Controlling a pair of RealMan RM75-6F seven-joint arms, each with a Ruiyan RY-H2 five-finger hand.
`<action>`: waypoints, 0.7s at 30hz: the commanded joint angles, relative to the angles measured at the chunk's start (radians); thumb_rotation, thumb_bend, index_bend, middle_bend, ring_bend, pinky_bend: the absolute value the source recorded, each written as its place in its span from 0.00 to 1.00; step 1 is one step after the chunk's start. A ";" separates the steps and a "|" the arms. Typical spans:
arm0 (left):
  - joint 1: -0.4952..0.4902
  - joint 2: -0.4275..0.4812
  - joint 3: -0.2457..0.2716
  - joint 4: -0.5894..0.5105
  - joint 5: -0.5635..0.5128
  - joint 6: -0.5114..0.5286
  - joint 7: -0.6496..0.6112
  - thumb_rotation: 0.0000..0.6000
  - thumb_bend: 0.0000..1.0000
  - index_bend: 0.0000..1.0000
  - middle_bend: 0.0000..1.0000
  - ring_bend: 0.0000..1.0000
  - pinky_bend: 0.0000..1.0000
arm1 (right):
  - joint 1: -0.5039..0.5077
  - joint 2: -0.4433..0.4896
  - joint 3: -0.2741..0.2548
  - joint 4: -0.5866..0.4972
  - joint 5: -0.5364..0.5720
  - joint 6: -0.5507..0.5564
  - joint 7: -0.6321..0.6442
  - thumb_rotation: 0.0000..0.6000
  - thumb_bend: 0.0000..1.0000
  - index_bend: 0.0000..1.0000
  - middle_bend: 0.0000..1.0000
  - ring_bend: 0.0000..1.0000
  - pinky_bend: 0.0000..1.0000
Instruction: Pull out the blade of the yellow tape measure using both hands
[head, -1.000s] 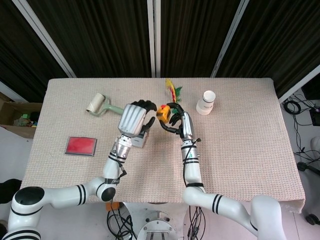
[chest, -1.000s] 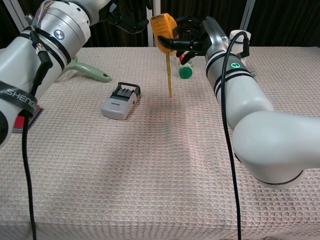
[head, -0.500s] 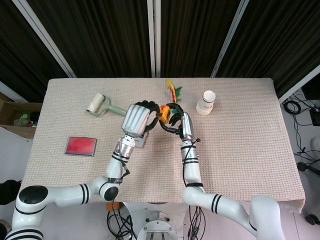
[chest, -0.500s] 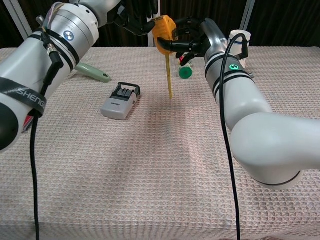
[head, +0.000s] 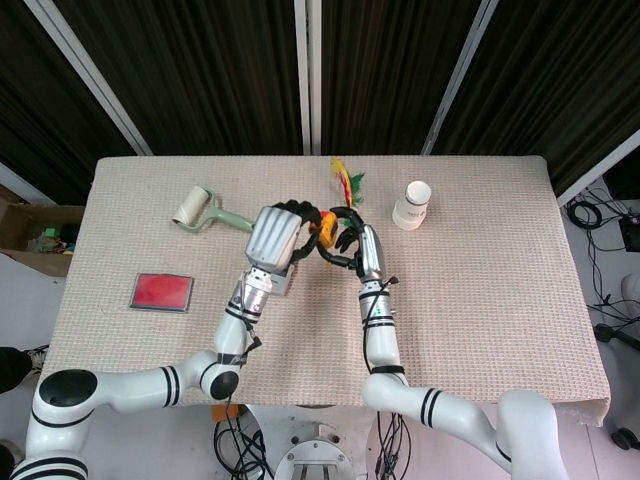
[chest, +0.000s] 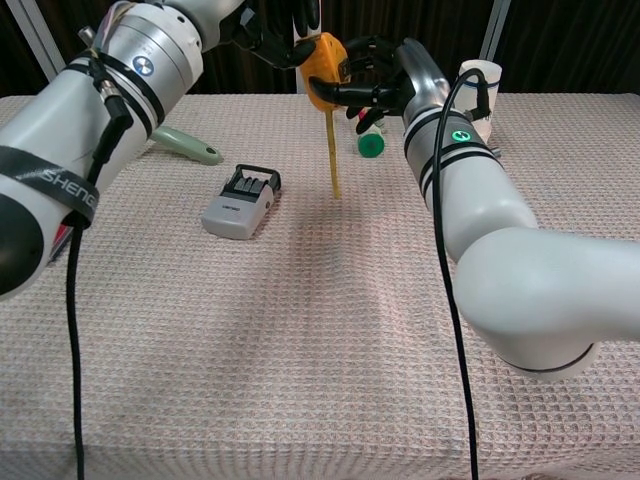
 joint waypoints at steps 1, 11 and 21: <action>-0.001 0.000 -0.001 0.000 -0.004 -0.002 -0.001 0.99 0.35 0.55 0.51 0.50 0.64 | 0.001 -0.002 -0.002 0.002 -0.002 0.000 0.000 1.00 0.39 0.83 0.69 0.60 0.67; -0.003 0.005 -0.002 0.003 -0.016 -0.006 0.000 0.99 0.37 0.57 0.51 0.50 0.65 | 0.003 -0.005 -0.011 0.004 -0.024 0.010 0.002 1.00 0.39 0.83 0.69 0.60 0.67; 0.000 0.007 0.000 0.004 -0.004 0.009 -0.035 1.00 0.42 0.62 0.57 0.56 0.71 | -0.003 -0.001 -0.020 -0.003 -0.041 0.017 0.011 1.00 0.39 0.83 0.69 0.60 0.67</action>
